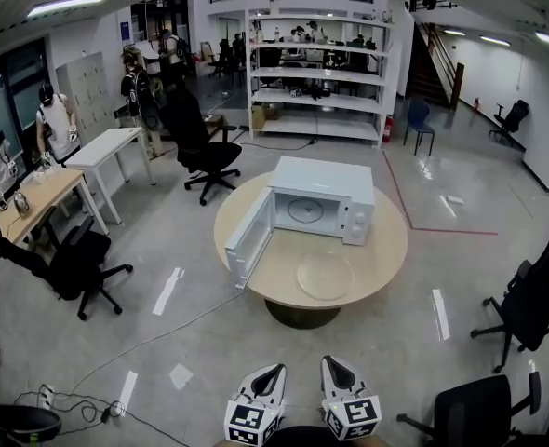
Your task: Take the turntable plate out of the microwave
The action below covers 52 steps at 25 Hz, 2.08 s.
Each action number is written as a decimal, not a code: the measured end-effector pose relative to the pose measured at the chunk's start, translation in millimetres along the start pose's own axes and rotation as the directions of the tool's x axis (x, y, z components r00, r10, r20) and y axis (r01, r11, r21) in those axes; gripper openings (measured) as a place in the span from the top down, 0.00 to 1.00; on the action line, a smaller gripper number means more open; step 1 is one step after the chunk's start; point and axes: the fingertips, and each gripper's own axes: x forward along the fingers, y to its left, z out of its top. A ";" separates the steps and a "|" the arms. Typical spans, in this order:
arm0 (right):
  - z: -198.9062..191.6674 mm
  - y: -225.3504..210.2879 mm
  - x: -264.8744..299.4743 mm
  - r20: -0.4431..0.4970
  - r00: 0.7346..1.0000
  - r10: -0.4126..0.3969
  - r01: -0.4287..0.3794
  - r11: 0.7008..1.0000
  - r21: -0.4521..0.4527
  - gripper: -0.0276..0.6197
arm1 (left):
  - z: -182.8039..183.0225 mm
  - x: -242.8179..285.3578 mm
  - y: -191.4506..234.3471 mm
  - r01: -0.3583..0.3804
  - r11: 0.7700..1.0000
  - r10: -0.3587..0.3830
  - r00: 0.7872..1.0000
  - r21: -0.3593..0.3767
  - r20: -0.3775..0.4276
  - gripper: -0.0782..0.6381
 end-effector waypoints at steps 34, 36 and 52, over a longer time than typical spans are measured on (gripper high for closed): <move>-66.6 -10.9 -237.9 -0.013 0.981 0.191 -0.192 0.978 -0.080 0.93 | -95.2 -113.7 -209.6 -0.240 0.971 0.240 0.970 0.003 -0.029 0.83; -70.3 -10.4 -239.7 -0.021 0.981 0.193 -0.194 0.977 -0.083 0.93 | -97.0 -114.3 -210.9 -0.242 0.970 0.242 0.970 0.005 -0.031 0.83; -85.8 -17.2 -249.6 -0.054 0.983 0.176 -0.180 0.981 -0.070 0.93 | -98.6 -118.8 -222.5 -0.251 0.968 0.251 0.968 0.009 -0.016 0.83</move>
